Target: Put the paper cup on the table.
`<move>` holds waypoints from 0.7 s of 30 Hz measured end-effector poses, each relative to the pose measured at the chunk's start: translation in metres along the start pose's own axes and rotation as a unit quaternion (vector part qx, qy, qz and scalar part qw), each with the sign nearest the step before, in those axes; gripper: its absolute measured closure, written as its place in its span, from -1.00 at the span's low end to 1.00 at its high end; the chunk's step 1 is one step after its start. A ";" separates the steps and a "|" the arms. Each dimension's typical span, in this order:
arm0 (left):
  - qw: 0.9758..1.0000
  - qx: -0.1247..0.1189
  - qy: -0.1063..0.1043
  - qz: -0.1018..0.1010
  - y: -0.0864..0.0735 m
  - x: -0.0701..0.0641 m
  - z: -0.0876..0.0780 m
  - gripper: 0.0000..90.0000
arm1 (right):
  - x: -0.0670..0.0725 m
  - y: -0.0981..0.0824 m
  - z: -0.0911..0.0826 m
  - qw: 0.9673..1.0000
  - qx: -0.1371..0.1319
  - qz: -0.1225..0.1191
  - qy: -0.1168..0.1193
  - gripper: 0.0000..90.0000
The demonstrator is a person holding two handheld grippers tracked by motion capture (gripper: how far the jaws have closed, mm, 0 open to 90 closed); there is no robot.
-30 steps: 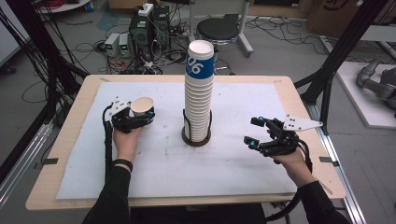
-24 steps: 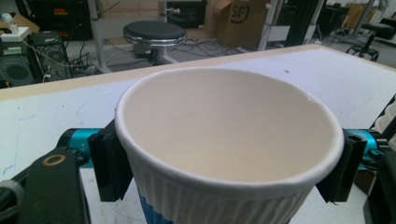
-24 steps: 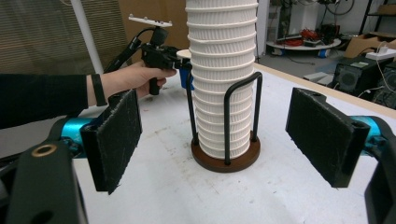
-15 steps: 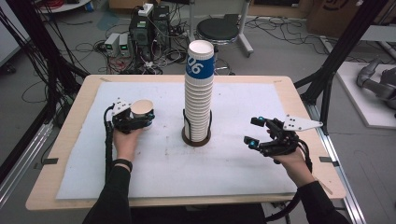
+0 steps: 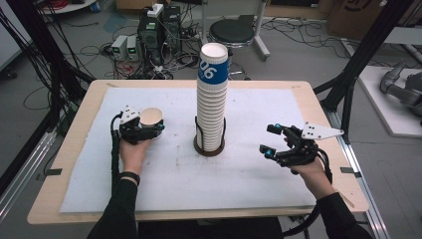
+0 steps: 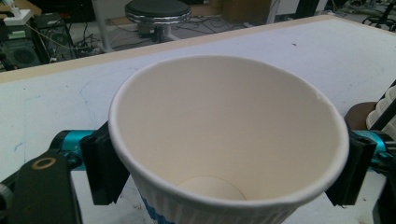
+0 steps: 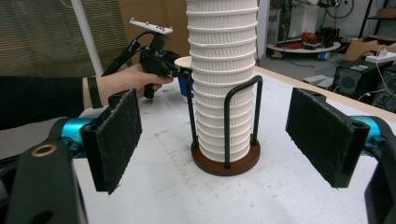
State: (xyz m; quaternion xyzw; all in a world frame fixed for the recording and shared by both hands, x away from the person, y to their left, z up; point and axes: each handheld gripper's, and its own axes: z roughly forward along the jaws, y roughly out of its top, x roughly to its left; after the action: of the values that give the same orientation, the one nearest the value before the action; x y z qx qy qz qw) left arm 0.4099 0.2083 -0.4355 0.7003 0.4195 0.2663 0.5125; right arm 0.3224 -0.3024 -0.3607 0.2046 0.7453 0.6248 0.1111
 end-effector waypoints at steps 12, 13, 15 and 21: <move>1.000 0.014 -0.001 -0.004 0.000 -0.002 0.001 -0.70 | -0.001 0.000 0.000 1.000 -0.001 0.001 0.000 -0.58; 1.000 0.016 0.000 -0.004 0.000 -0.003 0.001 -0.71 | 0.000 0.000 0.000 1.000 -0.001 0.001 0.000 -0.58; 1.000 0.017 0.001 -0.004 0.001 -0.003 0.000 -0.76 | -0.001 0.000 0.000 1.000 -0.002 0.000 0.000 -0.58; 0.999 0.029 0.005 -0.012 0.002 -0.005 -0.002 -0.83 | -0.001 0.000 0.000 1.000 -0.002 0.001 0.001 -0.58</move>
State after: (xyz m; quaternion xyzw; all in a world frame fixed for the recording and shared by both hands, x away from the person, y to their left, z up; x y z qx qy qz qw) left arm 0.4063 0.2043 -0.4322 0.7087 0.4380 0.2509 0.4929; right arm 0.3230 -0.3028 -0.3606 0.2045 0.7441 0.6264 0.1100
